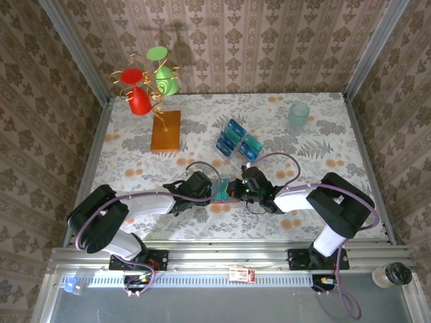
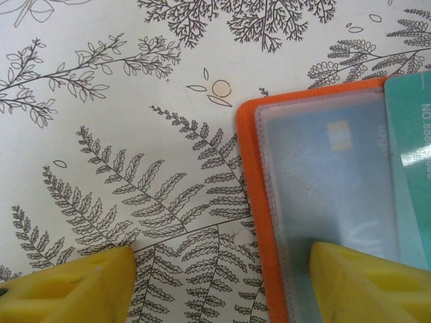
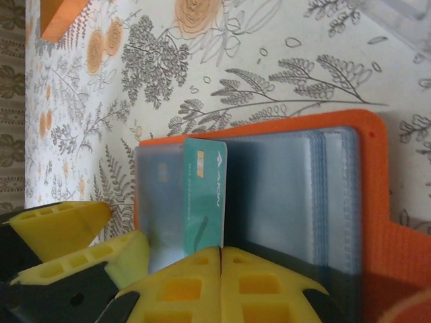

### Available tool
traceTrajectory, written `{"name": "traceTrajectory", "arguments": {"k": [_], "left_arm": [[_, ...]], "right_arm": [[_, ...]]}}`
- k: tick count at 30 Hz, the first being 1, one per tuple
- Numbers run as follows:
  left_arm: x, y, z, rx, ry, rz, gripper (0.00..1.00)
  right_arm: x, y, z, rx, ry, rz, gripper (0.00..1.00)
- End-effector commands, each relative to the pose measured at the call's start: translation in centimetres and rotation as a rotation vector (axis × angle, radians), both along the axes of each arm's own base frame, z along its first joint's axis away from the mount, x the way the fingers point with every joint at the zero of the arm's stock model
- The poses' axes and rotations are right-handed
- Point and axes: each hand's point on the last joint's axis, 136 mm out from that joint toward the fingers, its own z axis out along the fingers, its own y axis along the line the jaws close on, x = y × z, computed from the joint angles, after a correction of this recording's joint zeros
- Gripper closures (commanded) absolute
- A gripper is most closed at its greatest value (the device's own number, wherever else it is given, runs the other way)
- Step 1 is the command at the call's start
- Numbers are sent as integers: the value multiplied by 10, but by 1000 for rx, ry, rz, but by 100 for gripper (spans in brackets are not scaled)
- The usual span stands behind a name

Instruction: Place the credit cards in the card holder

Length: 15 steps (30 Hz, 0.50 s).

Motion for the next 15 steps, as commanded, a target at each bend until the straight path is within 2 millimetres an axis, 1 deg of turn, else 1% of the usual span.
{"name": "traceTrajectory", "arguments": {"k": [1, 8, 15], "left_arm": [[-3, 4, -5, 30, 21, 12, 30], [-3, 4, -5, 31, 22, 14, 30], [-3, 4, -6, 31, 23, 13, 30]], "right_arm": [[-13, -11, -11, -51, 40, -10, 100], [-16, -14, -11, -61, 49, -11, 100], [-17, -8, -15, -60, 71, 14, 100]]}}
